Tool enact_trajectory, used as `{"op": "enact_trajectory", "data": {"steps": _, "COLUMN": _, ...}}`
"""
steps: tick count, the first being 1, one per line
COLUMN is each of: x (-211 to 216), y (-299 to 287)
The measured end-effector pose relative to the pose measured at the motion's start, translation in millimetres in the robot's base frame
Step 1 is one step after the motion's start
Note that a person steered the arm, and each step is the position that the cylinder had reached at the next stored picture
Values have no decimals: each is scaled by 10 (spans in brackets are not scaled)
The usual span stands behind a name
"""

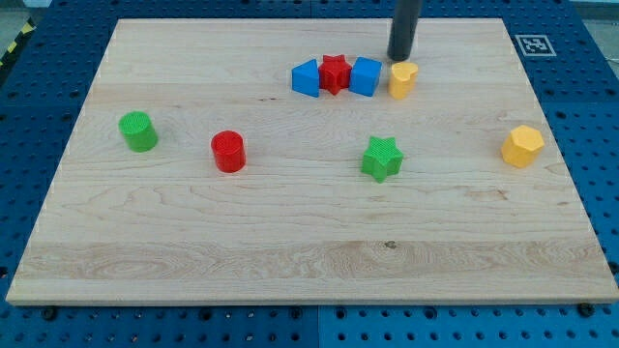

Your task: Place the yellow hexagon close to the yellow heart

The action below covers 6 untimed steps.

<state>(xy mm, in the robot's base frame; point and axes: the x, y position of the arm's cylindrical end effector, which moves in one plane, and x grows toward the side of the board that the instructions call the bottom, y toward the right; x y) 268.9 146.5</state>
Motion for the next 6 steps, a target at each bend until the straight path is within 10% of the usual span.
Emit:
{"op": "enact_trajectory", "data": {"steps": 3, "x": 1707, "y": 1819}}
{"op": "enact_trajectory", "data": {"steps": 6, "x": 1562, "y": 532}}
